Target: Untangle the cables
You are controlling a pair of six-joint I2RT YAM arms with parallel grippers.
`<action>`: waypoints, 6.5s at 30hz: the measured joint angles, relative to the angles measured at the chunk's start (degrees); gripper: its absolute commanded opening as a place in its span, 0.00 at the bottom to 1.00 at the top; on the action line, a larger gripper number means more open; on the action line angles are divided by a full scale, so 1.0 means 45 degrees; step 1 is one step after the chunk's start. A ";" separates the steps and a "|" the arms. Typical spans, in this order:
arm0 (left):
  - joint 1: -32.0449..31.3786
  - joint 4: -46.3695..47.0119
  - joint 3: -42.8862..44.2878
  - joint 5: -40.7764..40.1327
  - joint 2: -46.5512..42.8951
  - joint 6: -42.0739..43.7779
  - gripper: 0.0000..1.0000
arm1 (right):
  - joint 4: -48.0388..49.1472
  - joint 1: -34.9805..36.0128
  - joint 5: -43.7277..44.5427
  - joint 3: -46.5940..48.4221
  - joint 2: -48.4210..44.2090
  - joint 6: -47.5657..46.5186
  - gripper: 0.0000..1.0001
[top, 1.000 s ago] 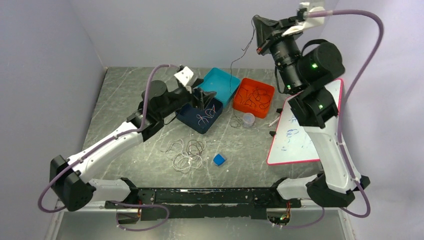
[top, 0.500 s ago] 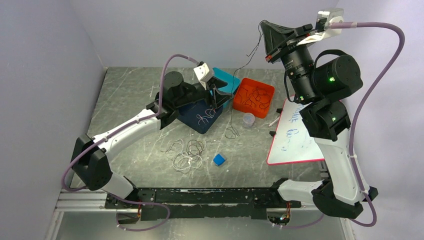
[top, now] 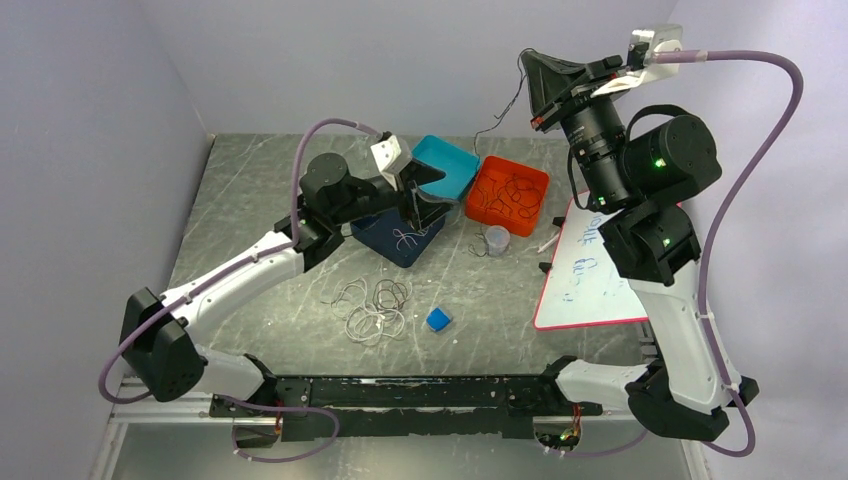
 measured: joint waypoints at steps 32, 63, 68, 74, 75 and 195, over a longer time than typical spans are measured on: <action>-0.0024 -0.1277 0.1617 -0.0355 0.0976 0.0767 0.07 | -0.1447 0.0000 0.1987 -0.4556 -0.3259 0.0627 0.30; -0.0039 -0.5969 0.4828 -0.3657 0.0534 0.5566 0.07 | -0.2929 -0.0015 -0.4065 -0.6577 -0.3507 0.0262 0.59; -0.0073 -0.6363 0.4789 -0.3774 0.0457 0.6645 0.07 | -0.2841 -0.0015 -0.4692 -0.6013 -0.3079 0.0272 0.55; -0.0403 -0.7344 0.4789 -0.3755 0.0165 0.8194 0.07 | -0.3011 -0.0015 -0.4537 -0.5066 -0.2312 0.0384 0.55; -0.0481 -0.7475 0.4789 -0.3750 0.0107 0.8383 0.07 | -0.3079 -0.0015 -0.4517 -0.4954 -0.2103 0.0423 0.55; -0.0243 -0.9282 -0.3988 -0.9078 -0.4920 -0.2297 0.92 | 0.3682 -0.4041 -0.5620 -0.0612 1.4872 0.2239 0.09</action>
